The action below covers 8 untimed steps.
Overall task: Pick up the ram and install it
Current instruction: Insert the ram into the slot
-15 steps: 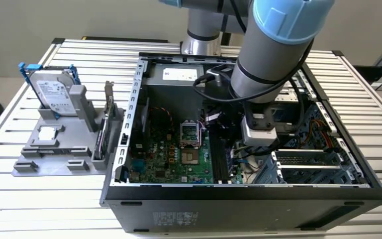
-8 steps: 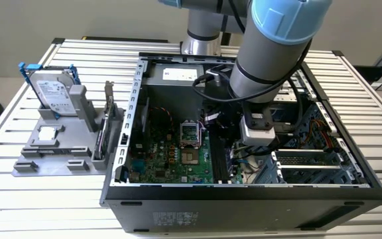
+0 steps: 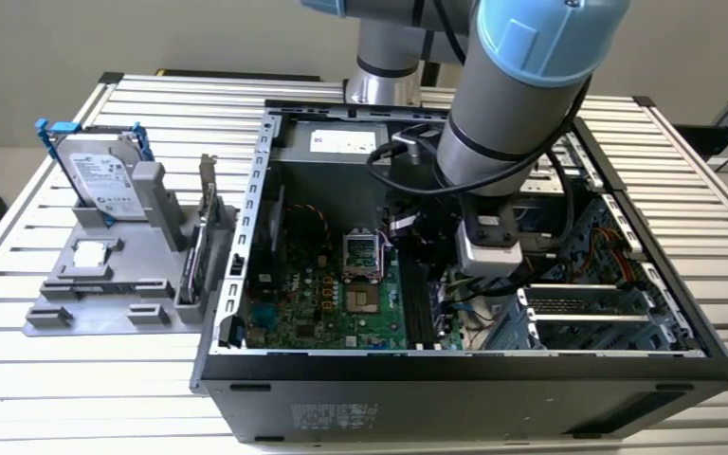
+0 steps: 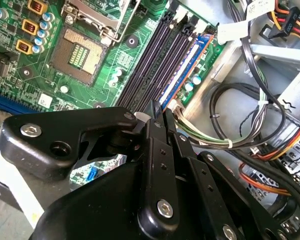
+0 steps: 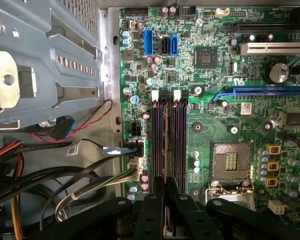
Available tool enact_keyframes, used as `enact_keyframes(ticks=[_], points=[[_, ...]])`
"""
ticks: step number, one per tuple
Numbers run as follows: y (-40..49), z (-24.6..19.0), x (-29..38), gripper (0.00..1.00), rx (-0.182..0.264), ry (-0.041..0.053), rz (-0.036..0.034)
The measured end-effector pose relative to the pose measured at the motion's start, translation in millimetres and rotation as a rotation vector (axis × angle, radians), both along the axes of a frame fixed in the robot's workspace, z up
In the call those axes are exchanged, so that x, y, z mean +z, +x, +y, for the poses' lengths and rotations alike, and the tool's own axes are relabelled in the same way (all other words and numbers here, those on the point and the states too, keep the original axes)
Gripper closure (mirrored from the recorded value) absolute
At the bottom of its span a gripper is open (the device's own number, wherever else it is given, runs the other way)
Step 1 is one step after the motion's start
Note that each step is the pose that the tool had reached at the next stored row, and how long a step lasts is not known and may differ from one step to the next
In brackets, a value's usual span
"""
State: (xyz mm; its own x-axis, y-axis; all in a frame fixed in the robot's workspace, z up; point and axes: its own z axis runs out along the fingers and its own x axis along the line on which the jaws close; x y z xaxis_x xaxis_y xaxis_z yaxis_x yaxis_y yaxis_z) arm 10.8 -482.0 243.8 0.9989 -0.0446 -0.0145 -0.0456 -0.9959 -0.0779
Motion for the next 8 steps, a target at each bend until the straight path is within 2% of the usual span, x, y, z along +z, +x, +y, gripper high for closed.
enact_keyframes(ticks=[8], points=[[1.0,0.0,-3.2,1.0,0.0,-0.0001,0.0]])
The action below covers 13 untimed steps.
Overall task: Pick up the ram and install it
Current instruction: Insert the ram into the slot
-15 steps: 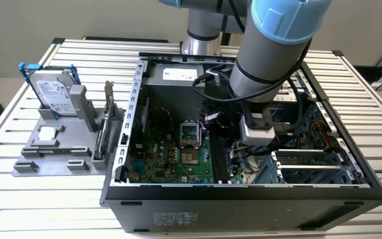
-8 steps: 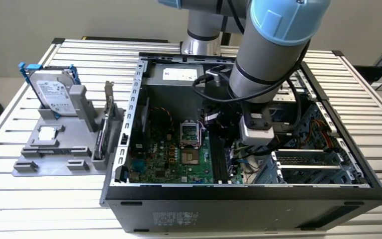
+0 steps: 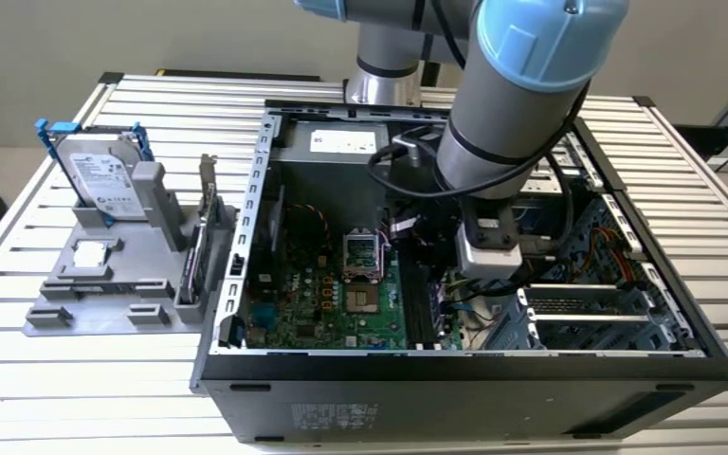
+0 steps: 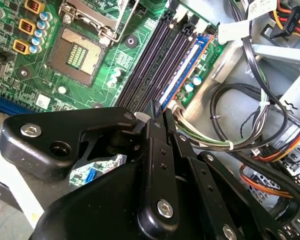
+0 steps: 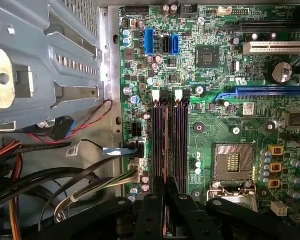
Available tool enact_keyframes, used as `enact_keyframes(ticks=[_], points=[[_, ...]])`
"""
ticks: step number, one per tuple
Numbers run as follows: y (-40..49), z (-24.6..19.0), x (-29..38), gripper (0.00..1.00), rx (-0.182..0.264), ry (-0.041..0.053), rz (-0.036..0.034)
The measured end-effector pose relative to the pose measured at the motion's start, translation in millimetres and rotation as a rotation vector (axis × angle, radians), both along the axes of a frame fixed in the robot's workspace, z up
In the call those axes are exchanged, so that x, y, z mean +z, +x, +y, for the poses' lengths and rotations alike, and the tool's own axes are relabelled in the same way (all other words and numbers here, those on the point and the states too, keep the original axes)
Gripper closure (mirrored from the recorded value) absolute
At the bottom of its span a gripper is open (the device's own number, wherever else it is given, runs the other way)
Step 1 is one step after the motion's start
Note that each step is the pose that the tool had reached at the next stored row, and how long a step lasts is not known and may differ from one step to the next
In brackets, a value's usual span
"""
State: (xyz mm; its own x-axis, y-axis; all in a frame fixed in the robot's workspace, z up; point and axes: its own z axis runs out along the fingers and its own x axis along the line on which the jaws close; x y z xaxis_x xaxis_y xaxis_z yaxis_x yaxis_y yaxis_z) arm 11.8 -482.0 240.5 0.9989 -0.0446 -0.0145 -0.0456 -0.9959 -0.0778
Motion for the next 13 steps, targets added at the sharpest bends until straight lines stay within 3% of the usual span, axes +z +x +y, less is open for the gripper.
enact_keyframes(ticks=[13], points=[[2.4,0.0,-5.5,1.0,0.0,0.0002,0.0]])
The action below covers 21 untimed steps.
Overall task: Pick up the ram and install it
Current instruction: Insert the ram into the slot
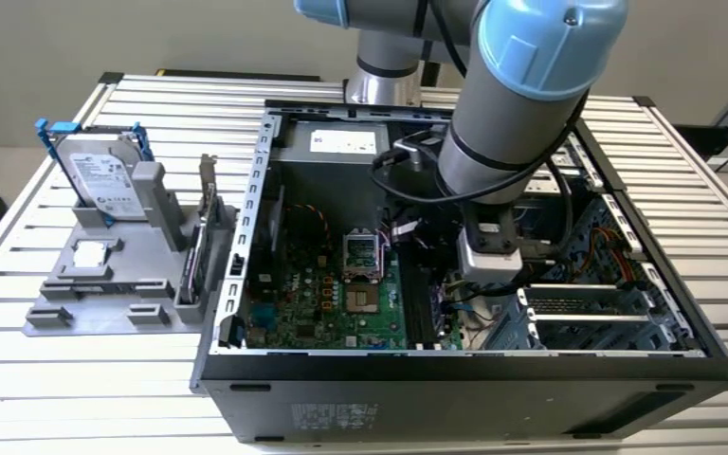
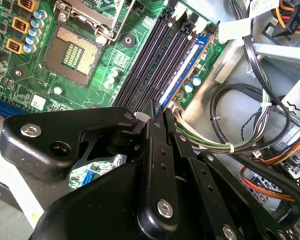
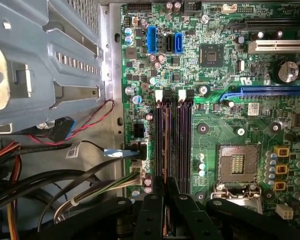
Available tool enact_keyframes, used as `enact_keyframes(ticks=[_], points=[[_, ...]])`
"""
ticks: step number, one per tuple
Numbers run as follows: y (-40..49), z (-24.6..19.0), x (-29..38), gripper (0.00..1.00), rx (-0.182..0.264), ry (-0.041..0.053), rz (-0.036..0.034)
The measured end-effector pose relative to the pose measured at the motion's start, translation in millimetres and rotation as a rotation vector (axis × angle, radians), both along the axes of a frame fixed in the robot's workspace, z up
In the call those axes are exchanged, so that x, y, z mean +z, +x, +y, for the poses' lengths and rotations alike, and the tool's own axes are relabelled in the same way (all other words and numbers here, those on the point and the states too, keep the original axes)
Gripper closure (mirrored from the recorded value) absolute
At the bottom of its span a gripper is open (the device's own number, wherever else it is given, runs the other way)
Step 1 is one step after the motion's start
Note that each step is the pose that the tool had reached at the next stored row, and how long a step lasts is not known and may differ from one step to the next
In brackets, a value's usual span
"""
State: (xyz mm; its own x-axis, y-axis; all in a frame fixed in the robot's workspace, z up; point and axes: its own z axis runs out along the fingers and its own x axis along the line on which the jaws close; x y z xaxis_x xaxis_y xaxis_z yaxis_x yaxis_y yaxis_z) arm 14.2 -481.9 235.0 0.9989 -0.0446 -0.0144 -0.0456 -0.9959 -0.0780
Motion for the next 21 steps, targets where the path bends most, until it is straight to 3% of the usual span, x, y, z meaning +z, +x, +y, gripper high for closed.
enact_keyframes(ticks=[21], points=[[1.3,0.4,-10.5,1.0,0.0,-0.0003,0.0001]])
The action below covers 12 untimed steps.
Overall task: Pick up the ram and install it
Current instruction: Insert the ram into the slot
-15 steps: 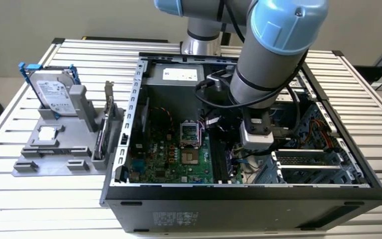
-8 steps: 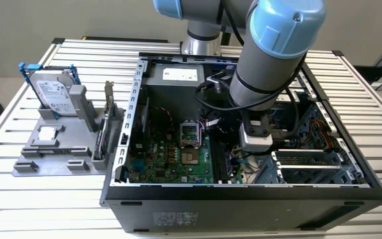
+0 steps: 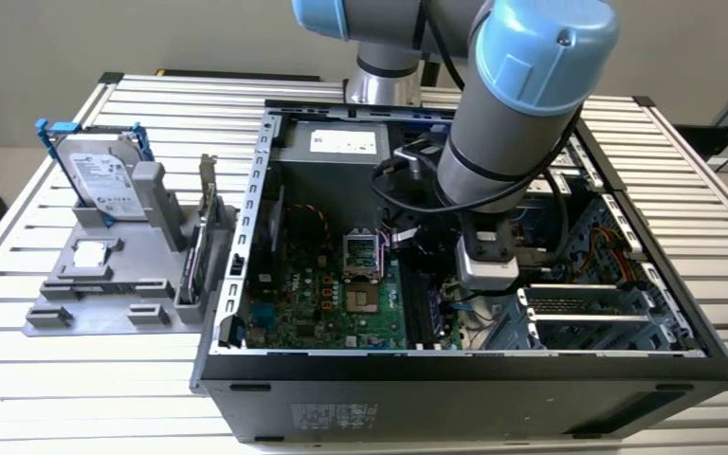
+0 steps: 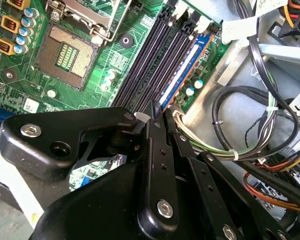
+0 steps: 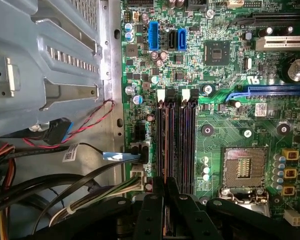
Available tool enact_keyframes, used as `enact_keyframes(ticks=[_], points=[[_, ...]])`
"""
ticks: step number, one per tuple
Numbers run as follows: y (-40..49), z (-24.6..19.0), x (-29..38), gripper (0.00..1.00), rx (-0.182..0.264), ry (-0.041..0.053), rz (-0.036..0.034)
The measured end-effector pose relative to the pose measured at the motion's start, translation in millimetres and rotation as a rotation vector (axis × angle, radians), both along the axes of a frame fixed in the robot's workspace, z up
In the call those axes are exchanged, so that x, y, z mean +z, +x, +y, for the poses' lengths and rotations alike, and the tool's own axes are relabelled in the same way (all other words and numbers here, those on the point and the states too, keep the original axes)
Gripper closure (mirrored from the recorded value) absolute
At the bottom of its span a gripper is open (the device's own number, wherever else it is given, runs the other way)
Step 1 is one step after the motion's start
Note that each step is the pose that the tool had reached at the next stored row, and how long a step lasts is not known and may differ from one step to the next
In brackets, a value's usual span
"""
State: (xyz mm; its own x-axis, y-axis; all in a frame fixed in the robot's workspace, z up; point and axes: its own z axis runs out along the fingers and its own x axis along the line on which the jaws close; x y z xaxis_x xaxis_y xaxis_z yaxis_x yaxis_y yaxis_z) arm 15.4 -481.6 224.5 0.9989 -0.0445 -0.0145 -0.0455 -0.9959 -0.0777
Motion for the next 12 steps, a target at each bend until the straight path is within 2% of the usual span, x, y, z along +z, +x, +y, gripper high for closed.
enact_keyframes(ticks=[12], points=[[1.0,0.2,-3.7,1.0,0.0,0.0002,0.0]])
